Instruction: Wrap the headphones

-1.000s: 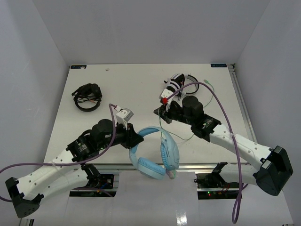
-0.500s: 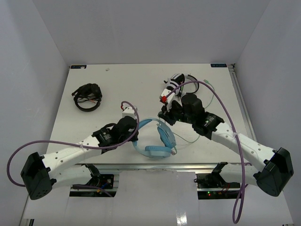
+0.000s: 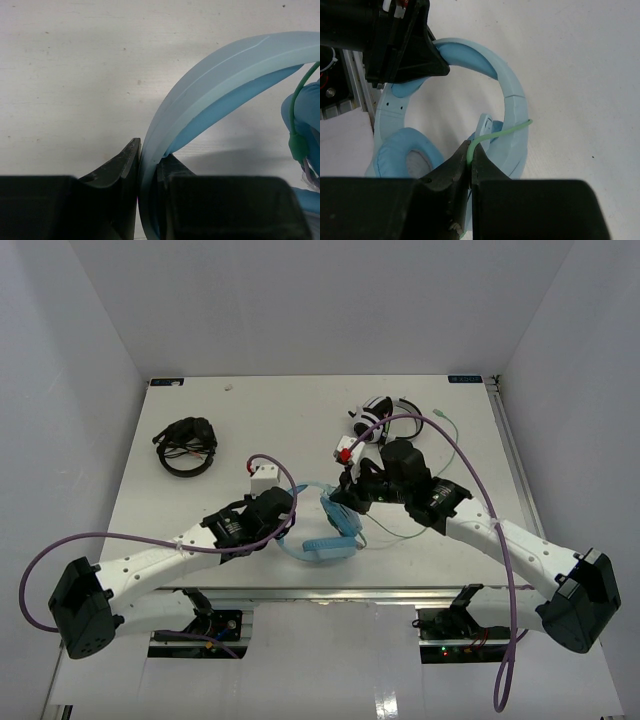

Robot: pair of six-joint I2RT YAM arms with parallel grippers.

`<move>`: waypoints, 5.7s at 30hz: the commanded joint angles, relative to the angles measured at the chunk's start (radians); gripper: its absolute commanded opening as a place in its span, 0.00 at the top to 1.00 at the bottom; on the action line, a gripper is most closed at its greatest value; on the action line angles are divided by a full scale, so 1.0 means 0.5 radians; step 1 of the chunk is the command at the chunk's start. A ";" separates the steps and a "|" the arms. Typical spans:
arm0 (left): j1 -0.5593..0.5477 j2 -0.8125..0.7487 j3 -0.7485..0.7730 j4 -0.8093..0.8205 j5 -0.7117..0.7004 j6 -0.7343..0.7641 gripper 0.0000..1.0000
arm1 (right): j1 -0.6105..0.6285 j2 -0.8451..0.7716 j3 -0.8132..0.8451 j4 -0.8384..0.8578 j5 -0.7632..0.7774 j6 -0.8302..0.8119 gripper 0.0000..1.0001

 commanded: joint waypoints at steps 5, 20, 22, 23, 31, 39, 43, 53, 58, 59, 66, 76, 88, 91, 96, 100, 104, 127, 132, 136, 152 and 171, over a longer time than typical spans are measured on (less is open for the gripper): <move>0.009 -0.121 0.109 -0.156 -0.318 -0.229 1.00 | 0.025 -0.031 0.093 0.180 -0.447 0.087 0.92; 0.009 -0.198 0.129 -0.234 -0.393 -0.309 1.00 | 0.056 0.125 0.039 0.616 -0.920 0.250 0.82; 0.009 -0.210 0.129 -0.244 -0.401 -0.331 1.00 | 0.057 0.120 0.019 0.650 -0.926 0.265 0.82; 0.011 -0.217 0.131 -0.255 -0.425 -0.359 1.00 | 0.058 0.118 0.000 0.672 -0.929 0.305 0.82; 0.015 -0.275 0.181 -0.322 -0.492 -0.583 1.00 | 0.109 0.067 -0.147 0.823 -0.892 0.428 0.85; 0.021 -0.302 0.279 -0.380 -0.503 -0.737 1.00 | 0.189 0.037 -0.277 0.964 -0.855 0.498 0.88; 0.024 -0.288 0.339 -0.436 -0.556 -0.813 1.00 | 0.237 0.034 -0.310 0.980 -0.824 0.497 0.86; 0.024 -0.224 0.481 -0.547 -0.614 -0.880 1.00 | 0.307 0.066 -0.265 0.971 -0.796 0.498 0.81; 0.027 -0.230 0.499 -0.589 -0.644 -0.939 1.00 | 0.336 0.093 -0.282 0.999 -0.787 0.499 0.81; 0.027 -0.228 0.512 -0.604 -0.648 -0.943 1.00 | 0.341 0.100 -0.282 0.997 -0.785 0.499 0.81; 0.026 -0.201 0.615 -0.775 -0.673 -1.129 1.00 | 0.365 0.090 -0.318 1.007 -0.705 0.490 0.87; 0.027 -0.203 0.725 -0.897 -0.674 -1.316 1.00 | 0.413 0.058 -0.331 0.907 -0.301 0.496 0.92; 0.027 -0.212 0.775 -0.872 -0.599 -1.346 1.00 | 0.507 -0.011 -0.375 0.932 0.144 0.427 0.88; 0.027 -0.206 0.797 -0.908 -0.583 -1.368 1.00 | 0.517 -0.051 -0.449 1.039 0.247 0.369 0.88; 0.027 -0.184 0.852 -0.975 -0.574 -1.435 1.00 | 0.514 -0.067 -0.497 1.061 0.303 0.339 0.85; 0.027 -0.169 0.860 -0.961 -0.538 -1.438 1.00 | 0.514 -0.043 -0.529 1.123 0.317 0.341 0.79; 0.027 -0.165 0.860 -0.959 -0.506 -1.449 1.00 | 0.516 -0.006 -0.584 1.244 0.336 0.299 0.75; 0.027 -0.468 0.846 -0.898 -0.140 -1.474 1.00 | 0.465 0.113 -0.879 1.830 0.266 -0.008 0.65; 0.027 -0.517 0.834 -0.869 -0.066 -1.469 1.00 | 0.438 0.187 -0.889 1.908 0.215 -0.019 0.65; 0.027 -0.558 0.834 -0.865 -0.043 -1.469 1.00 | 0.408 0.245 -0.897 1.987 0.177 -0.031 0.65; 0.027 -0.674 0.822 -0.879 0.003 -1.470 1.00 | 0.183 0.564 -0.945 2.364 -0.058 0.115 0.67; 0.027 -0.925 0.608 -0.273 0.524 -0.636 1.00 | -0.248 0.856 -0.863 2.613 -0.377 0.406 0.92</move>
